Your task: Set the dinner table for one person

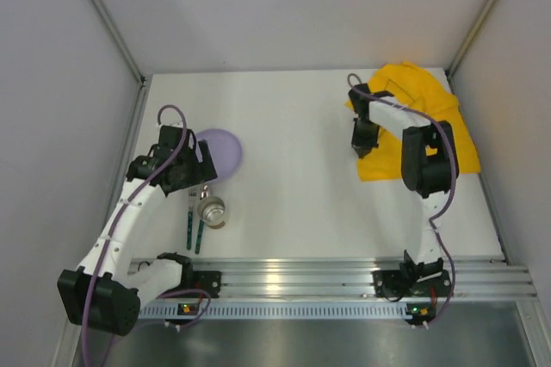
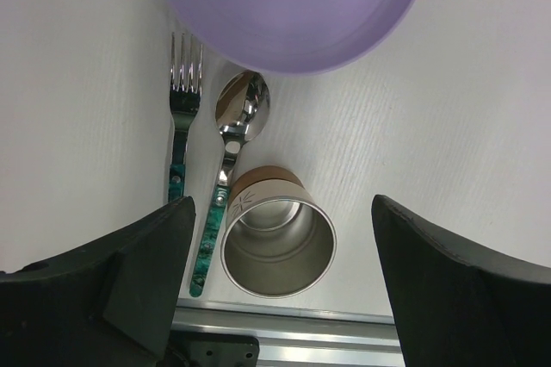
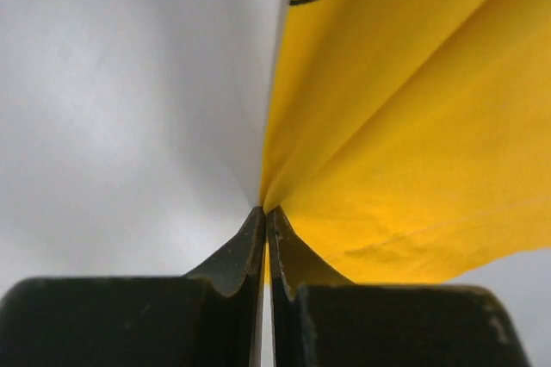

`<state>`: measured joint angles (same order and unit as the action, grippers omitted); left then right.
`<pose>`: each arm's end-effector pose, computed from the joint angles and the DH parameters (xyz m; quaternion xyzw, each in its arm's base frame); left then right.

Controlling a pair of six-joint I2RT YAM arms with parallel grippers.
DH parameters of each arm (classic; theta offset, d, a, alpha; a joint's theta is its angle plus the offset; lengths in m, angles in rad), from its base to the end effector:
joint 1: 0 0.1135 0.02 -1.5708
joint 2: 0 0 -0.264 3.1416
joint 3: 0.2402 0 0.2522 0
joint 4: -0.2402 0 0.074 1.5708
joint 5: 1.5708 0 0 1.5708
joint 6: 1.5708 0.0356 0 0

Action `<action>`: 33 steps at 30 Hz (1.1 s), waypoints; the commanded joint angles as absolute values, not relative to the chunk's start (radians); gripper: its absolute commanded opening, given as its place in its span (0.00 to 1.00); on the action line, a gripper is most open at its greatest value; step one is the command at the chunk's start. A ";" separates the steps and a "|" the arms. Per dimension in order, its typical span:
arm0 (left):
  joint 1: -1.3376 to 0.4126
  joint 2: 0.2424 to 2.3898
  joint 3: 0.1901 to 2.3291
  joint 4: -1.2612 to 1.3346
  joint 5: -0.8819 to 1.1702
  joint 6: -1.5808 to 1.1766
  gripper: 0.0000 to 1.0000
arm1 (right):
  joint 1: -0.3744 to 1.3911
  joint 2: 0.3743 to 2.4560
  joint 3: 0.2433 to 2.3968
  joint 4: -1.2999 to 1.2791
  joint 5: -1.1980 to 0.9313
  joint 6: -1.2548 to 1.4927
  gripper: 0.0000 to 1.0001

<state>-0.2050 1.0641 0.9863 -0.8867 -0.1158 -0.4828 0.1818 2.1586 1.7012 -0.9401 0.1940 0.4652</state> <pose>0.1997 -0.0373 0.2952 -0.1490 0.9412 -0.0485 0.2992 0.4256 0.0713 0.1715 0.1483 0.9804 -0.0641 0.1123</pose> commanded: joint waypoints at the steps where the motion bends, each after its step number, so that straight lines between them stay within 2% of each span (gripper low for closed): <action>1: -0.206 1.055 0.974 -0.844 -0.071 -0.448 0.89 | 0.382 1.949 1.506 -0.945 0.094 0.514 0.00; 5: -0.206 1.069 0.965 -0.805 -0.026 -0.436 0.89 | 0.541 1.685 1.228 -0.951 0.101 0.613 0.00; 8: -0.207 1.084 0.963 -0.790 -0.006 -0.434 0.89 | 0.560 1.431 1.037 -0.997 0.132 0.709 0.00; 9: -0.207 1.089 0.956 -0.767 0.032 -0.436 0.90 | 0.557 1.395 0.988 -1.015 0.152 0.739 0.05; 10: -0.209 1.095 0.951 -0.756 0.049 -0.437 0.90 | 0.555 1.367 0.976 -1.040 0.173 0.748 0.21; 11: -0.209 1.098 0.948 -0.740 0.064 -0.440 0.91 | 0.552 1.349 0.971 -1.083 0.214 0.755 0.67; 12: -0.212 1.104 0.940 -0.723 0.101 -0.449 0.91 | 0.552 1.329 0.980 -1.110 0.239 0.768 0.83; 14: -0.236 1.137 0.939 -0.663 0.126 -0.463 0.92 | 0.552 1.325 1.000 -1.176 0.297 0.775 0.96; 16: -0.293 1.188 0.942 -0.609 0.149 -0.485 0.93 | 0.552 1.322 1.029 -1.199 0.314 0.776 0.97; 17: -0.319 1.215 0.957 -0.563 0.146 -0.494 0.98 | 0.552 1.310 1.035 -1.212 0.316 0.779 0.98; 22: -0.520 1.441 1.107 -0.471 0.048 -0.531 0.98 | 0.551 1.266 1.052 -1.192 0.292 0.772 0.98; 33: -0.650 2.151 1.736 -0.459 -0.049 -0.572 0.97 | 0.552 1.203 1.085 -1.154 0.178 0.699 0.98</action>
